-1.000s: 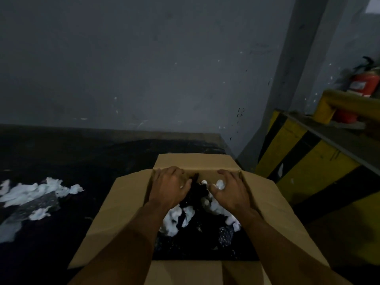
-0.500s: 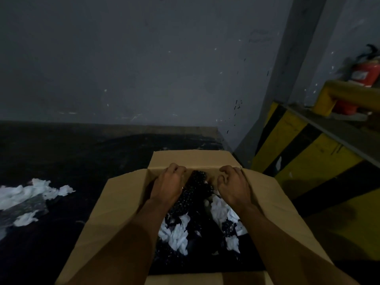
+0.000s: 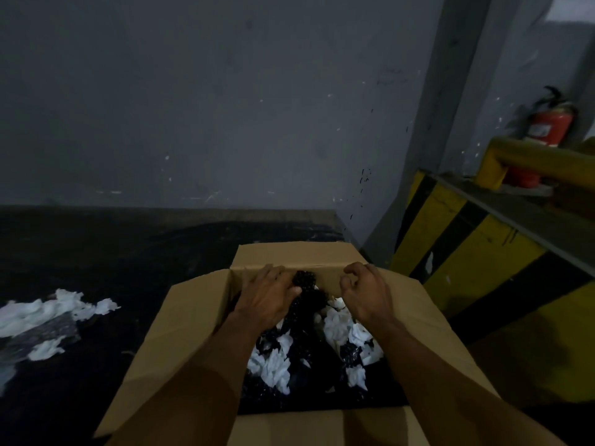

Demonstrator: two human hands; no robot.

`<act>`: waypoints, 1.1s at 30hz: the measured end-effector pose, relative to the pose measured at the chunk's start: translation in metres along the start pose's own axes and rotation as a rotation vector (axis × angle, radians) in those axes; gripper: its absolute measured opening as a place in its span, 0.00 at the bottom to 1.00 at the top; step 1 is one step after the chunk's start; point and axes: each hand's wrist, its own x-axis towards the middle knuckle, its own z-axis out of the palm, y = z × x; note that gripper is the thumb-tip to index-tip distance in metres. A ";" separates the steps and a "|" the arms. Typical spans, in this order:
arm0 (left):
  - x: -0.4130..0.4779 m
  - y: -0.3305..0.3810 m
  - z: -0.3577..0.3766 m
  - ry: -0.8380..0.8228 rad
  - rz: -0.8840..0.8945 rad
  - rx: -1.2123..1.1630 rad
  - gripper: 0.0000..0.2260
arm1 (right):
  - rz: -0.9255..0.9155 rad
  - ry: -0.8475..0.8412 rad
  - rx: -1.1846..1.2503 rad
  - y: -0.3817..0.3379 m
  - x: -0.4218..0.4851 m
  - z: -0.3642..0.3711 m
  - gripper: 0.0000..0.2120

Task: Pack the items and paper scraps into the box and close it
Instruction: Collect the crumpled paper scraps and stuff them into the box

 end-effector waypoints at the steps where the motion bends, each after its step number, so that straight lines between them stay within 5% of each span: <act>1: -0.002 0.001 -0.002 -0.013 -0.016 0.020 0.20 | -0.005 0.007 -0.003 0.000 -0.002 -0.003 0.12; 16: -0.071 -0.022 -0.069 0.175 -0.132 0.056 0.17 | -0.156 -0.044 -0.011 -0.066 -0.034 -0.003 0.13; 33: -0.324 -0.250 -0.147 0.282 -0.474 0.217 0.15 | -0.451 -0.261 0.110 -0.328 -0.179 0.148 0.12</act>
